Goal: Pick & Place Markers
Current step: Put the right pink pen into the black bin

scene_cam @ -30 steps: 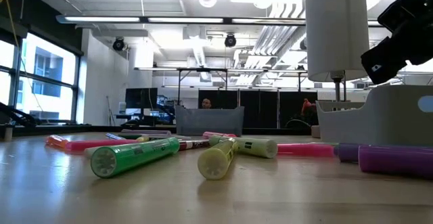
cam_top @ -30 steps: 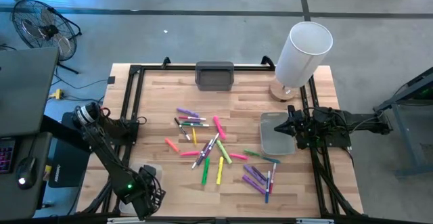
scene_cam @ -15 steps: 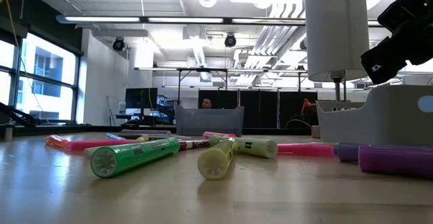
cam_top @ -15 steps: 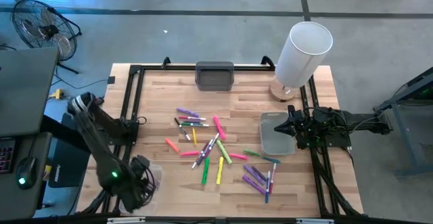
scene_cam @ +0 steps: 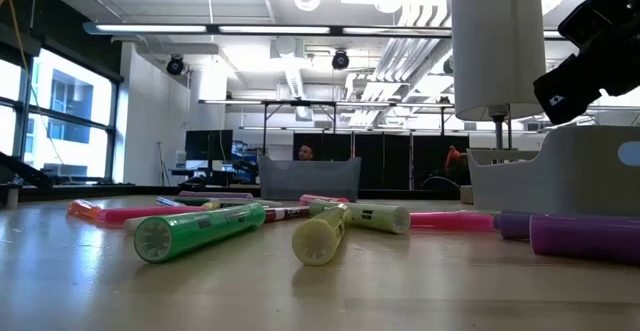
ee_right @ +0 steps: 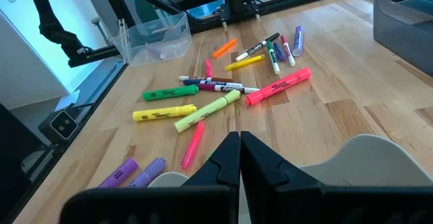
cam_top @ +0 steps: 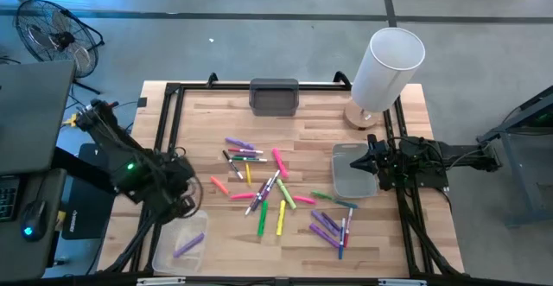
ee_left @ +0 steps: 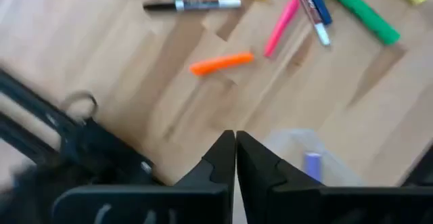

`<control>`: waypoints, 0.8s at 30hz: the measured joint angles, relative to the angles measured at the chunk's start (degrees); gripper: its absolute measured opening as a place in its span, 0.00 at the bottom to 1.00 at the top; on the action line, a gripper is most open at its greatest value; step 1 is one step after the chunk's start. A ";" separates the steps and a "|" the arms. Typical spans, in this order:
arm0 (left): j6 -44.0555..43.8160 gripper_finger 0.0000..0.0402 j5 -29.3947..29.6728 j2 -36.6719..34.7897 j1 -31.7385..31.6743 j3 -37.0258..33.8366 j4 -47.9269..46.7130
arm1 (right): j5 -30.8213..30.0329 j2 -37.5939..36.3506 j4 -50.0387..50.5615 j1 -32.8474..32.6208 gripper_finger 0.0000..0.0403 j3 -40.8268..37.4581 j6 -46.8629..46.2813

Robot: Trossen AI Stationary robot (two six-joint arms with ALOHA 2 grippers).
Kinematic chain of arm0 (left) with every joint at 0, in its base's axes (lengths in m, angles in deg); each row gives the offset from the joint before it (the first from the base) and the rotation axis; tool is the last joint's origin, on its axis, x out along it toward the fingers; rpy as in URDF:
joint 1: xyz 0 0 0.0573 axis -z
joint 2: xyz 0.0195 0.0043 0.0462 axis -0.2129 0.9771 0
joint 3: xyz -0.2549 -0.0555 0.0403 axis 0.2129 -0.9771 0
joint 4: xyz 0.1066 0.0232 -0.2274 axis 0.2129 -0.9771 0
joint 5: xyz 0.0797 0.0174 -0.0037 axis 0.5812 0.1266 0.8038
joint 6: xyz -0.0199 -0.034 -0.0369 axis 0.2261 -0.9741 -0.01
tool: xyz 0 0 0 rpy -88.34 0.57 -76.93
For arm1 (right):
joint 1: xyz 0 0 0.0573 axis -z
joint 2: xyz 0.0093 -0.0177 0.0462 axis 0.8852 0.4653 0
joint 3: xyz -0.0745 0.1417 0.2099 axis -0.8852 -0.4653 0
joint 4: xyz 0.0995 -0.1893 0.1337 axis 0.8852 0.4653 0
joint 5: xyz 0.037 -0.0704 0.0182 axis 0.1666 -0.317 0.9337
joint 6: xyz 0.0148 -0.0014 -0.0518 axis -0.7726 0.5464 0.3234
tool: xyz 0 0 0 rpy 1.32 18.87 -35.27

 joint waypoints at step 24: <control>55.64 0.00 -14.07 12.89 -40.40 -0.10 26.96 | -0.01 0.00 -0.04 0.00 0.00 0.00 0.00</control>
